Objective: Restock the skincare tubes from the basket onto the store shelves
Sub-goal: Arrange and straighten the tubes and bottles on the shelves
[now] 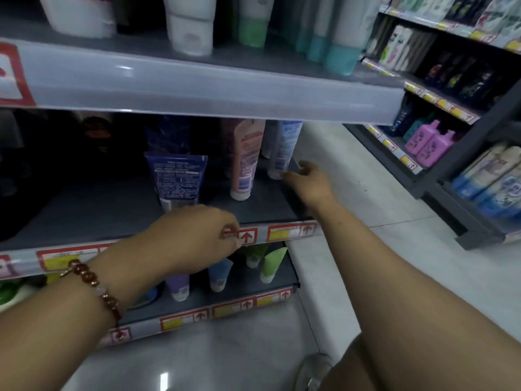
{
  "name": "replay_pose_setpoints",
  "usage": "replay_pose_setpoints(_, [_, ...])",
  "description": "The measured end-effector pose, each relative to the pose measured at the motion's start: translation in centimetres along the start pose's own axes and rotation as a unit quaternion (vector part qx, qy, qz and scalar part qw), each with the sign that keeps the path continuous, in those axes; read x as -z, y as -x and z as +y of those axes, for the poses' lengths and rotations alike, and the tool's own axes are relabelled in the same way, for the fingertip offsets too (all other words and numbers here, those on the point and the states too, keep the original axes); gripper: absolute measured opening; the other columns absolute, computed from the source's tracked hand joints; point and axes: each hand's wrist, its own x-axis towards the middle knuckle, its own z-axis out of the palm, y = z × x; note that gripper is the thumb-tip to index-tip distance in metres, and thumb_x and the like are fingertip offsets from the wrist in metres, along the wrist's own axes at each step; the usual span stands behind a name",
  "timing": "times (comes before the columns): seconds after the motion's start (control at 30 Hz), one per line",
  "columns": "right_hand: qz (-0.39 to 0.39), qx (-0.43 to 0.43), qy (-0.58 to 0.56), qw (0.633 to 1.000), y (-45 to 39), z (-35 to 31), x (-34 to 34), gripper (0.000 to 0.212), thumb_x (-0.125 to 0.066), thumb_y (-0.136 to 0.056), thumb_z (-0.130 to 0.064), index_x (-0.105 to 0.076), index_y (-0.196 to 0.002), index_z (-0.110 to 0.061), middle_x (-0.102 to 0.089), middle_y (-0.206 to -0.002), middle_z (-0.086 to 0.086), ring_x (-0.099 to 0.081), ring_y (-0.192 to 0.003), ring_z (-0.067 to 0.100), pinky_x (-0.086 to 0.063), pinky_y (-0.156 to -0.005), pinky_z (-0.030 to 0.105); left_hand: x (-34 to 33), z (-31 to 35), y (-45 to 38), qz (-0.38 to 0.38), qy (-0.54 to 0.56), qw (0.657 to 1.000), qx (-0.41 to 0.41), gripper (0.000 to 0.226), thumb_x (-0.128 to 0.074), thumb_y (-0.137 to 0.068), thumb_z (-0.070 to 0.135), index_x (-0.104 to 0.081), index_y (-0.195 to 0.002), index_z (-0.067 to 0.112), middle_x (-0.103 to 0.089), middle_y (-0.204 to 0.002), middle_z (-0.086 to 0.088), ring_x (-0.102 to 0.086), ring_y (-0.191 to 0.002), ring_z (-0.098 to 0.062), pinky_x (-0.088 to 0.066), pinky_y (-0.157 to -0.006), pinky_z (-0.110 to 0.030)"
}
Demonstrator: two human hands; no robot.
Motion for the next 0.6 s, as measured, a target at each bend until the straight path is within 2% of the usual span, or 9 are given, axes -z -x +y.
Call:
replay_pose_setpoints(0.07, [0.002,0.004,-0.038,0.999,-1.0,0.0,-1.1,0.059,-0.075,-0.083,-0.014,-0.050,-0.136,-0.007,-0.052,-0.108,-0.005,-0.053,-0.100,0.011,-0.041,-0.080,0.016,-0.6,-0.1,-0.3,0.026,0.020,0.999,-0.006,0.026,-0.053,-0.088,0.049,-0.063,-0.111,0.041,-0.066,-0.105,0.016,-0.061,-0.092,-0.007,-0.054,-0.082,-0.032])
replay_pose_setpoints(0.17, [0.000,0.018,-0.056,0.998,-2.6,0.4,-2.7,0.053,-0.079,-0.076,-0.011,-0.058,-0.124,-0.009,-0.064,-0.108,-0.004,-0.063,-0.093,0.011,-0.049,-0.074,0.011,-1.5,0.4,-0.2,0.063,0.017,0.998,-0.015,0.032,-0.051,-0.091,0.047,-0.059,-0.120,0.039,-0.060,-0.115,0.015,-0.057,-0.103,-0.010,-0.050,-0.088,-0.033])
replay_pose_setpoints(0.2, [0.004,0.020,-0.055,0.998,-3.2,0.6,-3.2,0.053,-0.080,-0.073,-0.015,-0.061,-0.122,-0.010,-0.068,-0.109,-0.002,-0.065,-0.093,0.013,-0.052,-0.076,0.013,-1.7,0.6,-0.2,0.074,0.012,0.997,-0.017,0.034,-0.050,-0.092,0.047,-0.057,-0.124,0.039,-0.059,-0.117,0.014,-0.056,-0.106,-0.011,-0.049,-0.090,-0.033])
replay_pose_setpoints(0.27, [0.015,0.021,-0.043,0.999,-5.4,2.4,-4.2,0.062,-0.083,-0.059,-0.035,-0.065,-0.115,-0.016,-0.072,-0.106,0.000,-0.068,-0.095,0.018,-0.057,-0.085,0.035,-2.0,0.8,-0.2,0.095,0.004,0.995,-0.026,0.039,-0.047,-0.094,0.047,-0.049,-0.133,0.040,-0.056,-0.124,0.013,-0.054,-0.112,-0.012,-0.047,-0.092,-0.033])
replay_pose_setpoints(0.3, [0.014,0.030,-0.037,0.999,-7.3,4.1,-4.7,0.068,-0.081,-0.051,-0.044,-0.066,-0.112,-0.018,-0.073,-0.103,0.000,-0.069,-0.094,0.020,-0.057,-0.084,0.043,-2.1,0.8,-0.2,0.102,0.005,0.994,-0.028,0.044,-0.046,-0.095,0.047,-0.044,-0.138,0.041,-0.054,-0.128,0.013,-0.053,-0.115,-0.012,-0.047,-0.093,-0.031])
replay_pose_setpoints(0.37, [0.034,0.039,-0.014,0.999,-8.6,5.2,-5.2,0.073,-0.078,-0.046,-0.052,-0.063,-0.110,-0.020,-0.073,-0.101,-0.001,-0.069,-0.092,0.021,-0.058,-0.081,0.048,-2.3,0.7,-0.4,0.107,0.009,0.994,-0.025,0.051,-0.045,-0.096,0.047,-0.034,-0.145,0.040,-0.050,-0.133,0.014,-0.050,-0.120,-0.012,-0.044,-0.092,-0.030])
replay_pose_setpoints(0.47, [0.064,0.030,0.037,0.997,-4.8,1.2,-4.3,0.052,-0.078,-0.065,-0.041,-0.062,-0.109,-0.018,-0.071,-0.104,0.004,-0.066,-0.096,0.024,-0.055,-0.081,0.041,-2.5,0.8,-0.7,0.114,-0.006,0.993,-0.019,0.051,-0.044,-0.096,0.046,-0.035,-0.146,0.037,-0.051,-0.131,0.011,-0.050,-0.119,-0.013,-0.044,-0.091,-0.030])
replay_pose_setpoints(0.53, [0.051,0.032,0.077,0.995,-4.1,0.7,-3.8,0.042,-0.076,-0.075,-0.036,-0.065,-0.110,-0.017,-0.071,-0.106,0.008,-0.065,-0.098,0.027,-0.052,-0.081,0.037,-2.5,1.1,-0.9,0.115,-0.021,0.993,-0.014,0.043,-0.043,-0.097,0.045,-0.046,-0.138,0.033,-0.053,-0.124,0.008,-0.052,-0.114,-0.015,-0.047,-0.088,-0.032])
replay_pose_setpoints(0.6, [0.014,0.024,0.076,0.997,-4.0,0.7,-3.1,0.040,-0.075,-0.077,-0.033,-0.066,-0.112,-0.015,-0.071,-0.108,0.008,-0.065,-0.100,0.027,-0.053,-0.086,0.040,-2.4,1.3,-1.1,0.114,-0.032,0.993,-0.004,0.038,-0.042,-0.097,0.044,-0.054,-0.131,0.031,-0.054,-0.118,0.006,-0.053,-0.109,-0.015,-0.046,-0.083,-0.031])
